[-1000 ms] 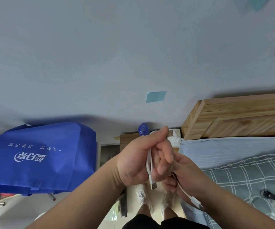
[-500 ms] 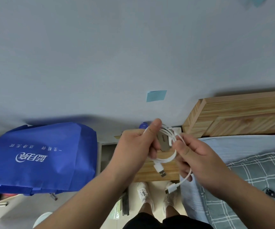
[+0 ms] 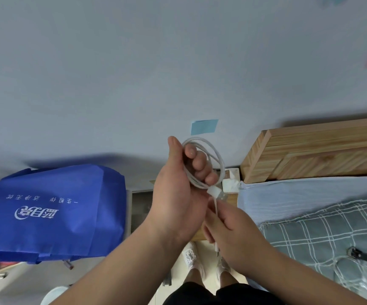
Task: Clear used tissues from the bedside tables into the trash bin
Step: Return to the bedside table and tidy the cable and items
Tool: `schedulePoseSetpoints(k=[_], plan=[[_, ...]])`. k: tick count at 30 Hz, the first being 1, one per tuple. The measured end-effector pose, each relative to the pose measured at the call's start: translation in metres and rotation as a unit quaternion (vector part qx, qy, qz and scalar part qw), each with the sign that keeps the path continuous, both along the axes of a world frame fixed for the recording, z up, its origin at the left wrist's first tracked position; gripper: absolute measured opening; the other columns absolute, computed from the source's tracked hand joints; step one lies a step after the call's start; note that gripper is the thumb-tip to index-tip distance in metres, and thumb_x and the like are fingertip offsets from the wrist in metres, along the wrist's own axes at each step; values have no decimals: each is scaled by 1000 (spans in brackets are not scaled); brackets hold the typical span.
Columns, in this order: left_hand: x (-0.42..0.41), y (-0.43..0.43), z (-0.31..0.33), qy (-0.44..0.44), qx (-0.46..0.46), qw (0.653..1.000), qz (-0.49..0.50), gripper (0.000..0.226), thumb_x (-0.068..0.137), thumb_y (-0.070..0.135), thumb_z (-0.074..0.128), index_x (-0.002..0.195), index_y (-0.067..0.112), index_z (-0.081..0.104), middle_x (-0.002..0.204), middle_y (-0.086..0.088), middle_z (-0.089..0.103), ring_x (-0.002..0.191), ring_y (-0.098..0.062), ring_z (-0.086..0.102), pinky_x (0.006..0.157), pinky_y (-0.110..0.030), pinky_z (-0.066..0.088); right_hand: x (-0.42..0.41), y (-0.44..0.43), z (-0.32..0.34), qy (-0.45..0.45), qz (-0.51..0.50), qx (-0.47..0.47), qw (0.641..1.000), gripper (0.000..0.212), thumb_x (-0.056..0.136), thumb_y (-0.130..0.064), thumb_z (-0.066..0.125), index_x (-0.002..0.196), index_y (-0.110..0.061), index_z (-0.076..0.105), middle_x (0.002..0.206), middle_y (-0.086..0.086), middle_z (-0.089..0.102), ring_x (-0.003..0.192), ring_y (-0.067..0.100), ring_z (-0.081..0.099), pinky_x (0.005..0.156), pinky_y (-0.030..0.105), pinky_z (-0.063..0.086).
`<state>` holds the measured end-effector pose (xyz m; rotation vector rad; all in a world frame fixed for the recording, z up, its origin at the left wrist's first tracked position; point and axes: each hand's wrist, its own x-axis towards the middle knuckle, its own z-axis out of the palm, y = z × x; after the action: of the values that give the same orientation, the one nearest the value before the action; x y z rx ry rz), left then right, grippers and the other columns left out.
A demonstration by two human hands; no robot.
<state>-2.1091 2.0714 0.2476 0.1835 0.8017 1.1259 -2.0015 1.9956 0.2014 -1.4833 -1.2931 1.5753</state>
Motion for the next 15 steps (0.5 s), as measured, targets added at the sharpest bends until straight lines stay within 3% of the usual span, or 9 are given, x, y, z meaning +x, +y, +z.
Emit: schedulePoseSetpoints(k=[2,4,6,9,11,13,15], plan=[[3,-3,-7,37,38,999,11,48,109,47,44,76,17,62,68,0,57,59,-14,56,57,-25,55,1,2,9,18,19,-53,998,35,105,-42,48,72,-32,56,54,-6,54,41,7,46,43,19,41],[3,-8,-16,96,90,991,3,43,110,40,43,86,16,70,85,-6,71,79,-18,71,74,-27,61,8,4,20,83,43,-149,984,24,100,-43,52,85,-30,64,57,-2,53,41,16,44,41,25,40],[-1,-15,-23,231,168,958,-31,41,111,39,42,96,22,76,103,-5,79,100,-20,76,88,-28,60,18,6,29,88,69,-188,976,18,97,-45,56,94,-33,69,59,-2,53,43,20,42,40,26,40],[-11,-24,-31,429,295,841,-146,36,110,45,40,105,32,72,110,6,78,108,-14,73,89,-18,55,32,9,35,-40,94,-124,987,34,98,-49,59,82,-20,66,56,3,53,41,14,46,42,27,39],[-17,-27,-35,478,346,774,-229,35,110,45,39,106,27,70,101,8,75,102,-16,72,86,-27,57,38,10,40,-163,89,-37,982,47,91,-60,55,80,-16,65,61,10,57,43,6,45,46,29,38],[-17,-30,-35,499,357,743,-268,41,110,43,40,101,17,69,89,4,70,87,-18,69,78,-44,57,40,8,43,-247,85,50,964,47,82,-65,46,82,-23,67,67,2,64,52,11,54,49,28,40],[-15,-32,-35,496,340,753,-269,51,108,46,40,93,5,66,81,-9,65,77,-28,63,73,-51,52,39,7,45,-259,75,102,957,39,80,-62,44,84,-30,65,69,-9,65,61,13,58,53,28,43]])
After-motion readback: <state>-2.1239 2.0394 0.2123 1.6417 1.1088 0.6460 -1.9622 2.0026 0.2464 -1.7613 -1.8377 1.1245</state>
